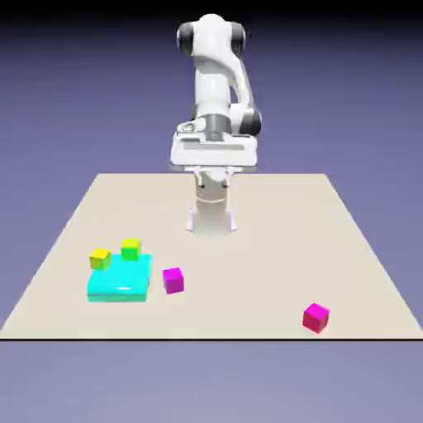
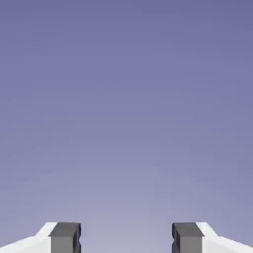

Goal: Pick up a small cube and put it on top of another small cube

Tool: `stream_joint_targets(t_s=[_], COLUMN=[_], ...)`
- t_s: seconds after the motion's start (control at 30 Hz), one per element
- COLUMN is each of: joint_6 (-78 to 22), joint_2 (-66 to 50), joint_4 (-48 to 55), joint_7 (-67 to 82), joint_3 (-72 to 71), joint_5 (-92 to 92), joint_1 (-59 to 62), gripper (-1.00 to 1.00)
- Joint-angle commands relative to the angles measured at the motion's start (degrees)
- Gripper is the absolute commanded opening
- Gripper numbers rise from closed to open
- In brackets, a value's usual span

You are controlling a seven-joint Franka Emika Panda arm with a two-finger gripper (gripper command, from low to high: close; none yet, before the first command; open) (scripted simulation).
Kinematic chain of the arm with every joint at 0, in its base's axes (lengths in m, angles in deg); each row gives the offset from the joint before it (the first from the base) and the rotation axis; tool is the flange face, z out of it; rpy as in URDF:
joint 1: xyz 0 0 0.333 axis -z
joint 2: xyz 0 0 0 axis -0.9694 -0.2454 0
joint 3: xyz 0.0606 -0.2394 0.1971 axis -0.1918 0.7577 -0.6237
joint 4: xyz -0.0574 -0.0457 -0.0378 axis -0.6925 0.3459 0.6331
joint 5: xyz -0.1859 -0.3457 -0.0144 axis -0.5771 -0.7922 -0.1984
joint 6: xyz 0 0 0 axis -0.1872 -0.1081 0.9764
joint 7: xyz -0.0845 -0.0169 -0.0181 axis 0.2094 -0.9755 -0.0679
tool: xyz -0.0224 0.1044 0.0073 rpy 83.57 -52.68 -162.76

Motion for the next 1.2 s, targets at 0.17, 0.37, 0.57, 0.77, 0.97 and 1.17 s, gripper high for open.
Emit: stream_joint_targets(t_s=[0.17,0.37,0.57,0.77,0.97,1.17], joint_6=[-3.8,-7.6,-11.4,-15.1,-18.9,-22.7], joint_2=[-7.4,-14.7,-22.1,-29.5,-36.9,-44.2], joint_4=[5.0,10.1,15.1,20.2,25.2,30.2], joint_7=[15.0,29.9,44.9,59.8,74.8,89.7], joint_3=[1.4,2.9,4.3,5.7,7.1,8.6], joint_5=[2.3,4.5,6.8,9.1,11.3,13.6], joint_1=[-4.7,-9.5,-14.2,-19.0,-23.7,-28.5], gripper=[0.0,0.0,0.0,0.0,0.0,0.0])
